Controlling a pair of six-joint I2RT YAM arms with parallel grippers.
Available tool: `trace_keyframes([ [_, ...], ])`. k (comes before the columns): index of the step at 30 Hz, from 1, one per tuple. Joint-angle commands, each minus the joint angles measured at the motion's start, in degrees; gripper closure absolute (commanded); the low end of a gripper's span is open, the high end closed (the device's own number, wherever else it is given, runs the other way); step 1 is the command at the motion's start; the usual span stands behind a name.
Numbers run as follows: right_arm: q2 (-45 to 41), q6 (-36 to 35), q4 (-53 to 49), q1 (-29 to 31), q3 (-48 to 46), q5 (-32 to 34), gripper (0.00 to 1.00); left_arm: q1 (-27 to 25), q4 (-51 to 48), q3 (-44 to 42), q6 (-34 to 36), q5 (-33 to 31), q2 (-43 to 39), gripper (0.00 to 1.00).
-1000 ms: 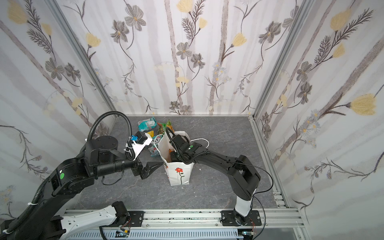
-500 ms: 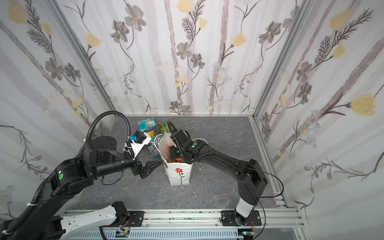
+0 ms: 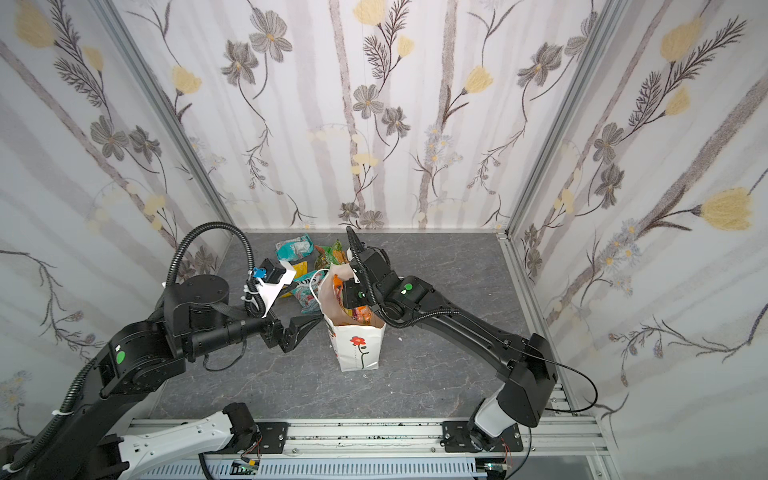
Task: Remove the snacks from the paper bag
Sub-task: 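Lift the orange Fox's Fruits packet up out of the bag with the right gripper, then grasp the Fox's Fruits packet with the left gripper while the right gripper holds it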
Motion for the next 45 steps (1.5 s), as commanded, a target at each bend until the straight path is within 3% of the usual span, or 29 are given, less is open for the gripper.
trace_keyframes([
  [1, -1.43, 0.7, 3.88, 0.11, 0.65, 2.06, 1.0, -0.03, 2.14, -0.13, -0.9, -1.26, -0.04, 0.0],
  [13, -5.09, 1.04, 4.99, 0.31, 0.84, 3.61, 1.0, 0.02, 3.3, -0.01, -4.74, -4.73, -0.04, 0.0],
  [25, -15.63, 1.29, 7.23, 1.0, 1.54, 5.56, 1.0, 0.19, 5.55, 1.02, -11.33, -9.32, 0.86, 0.0],
  [30, -20.03, 2.2, 10.85, 1.33, 0.57, 4.9, 1.0, 2.23, 8.92, 1.02, -16.52, -7.52, 1.28, 0.0],
  [36, -25.74, 4.57, 16.91, 1.38, -1.15, 3.84, 1.0, 10.17, 18.65, -1.33, -27.98, 5.86, 1.63, 0.0],
  [40, -28.94, 6.08, 21.05, 1.38, -2.03, 4.38, 1.0, 16.34, 32.06, -7.17, -42.36, 15.63, 1.35, 0.0],
  [45, -30.78, 8.21, 25.36, 1.35, -2.12, 3.88, 1.0, 20.75, 54.56, -16.18, -62.79, 22.03, 2.19, 0.0],
])
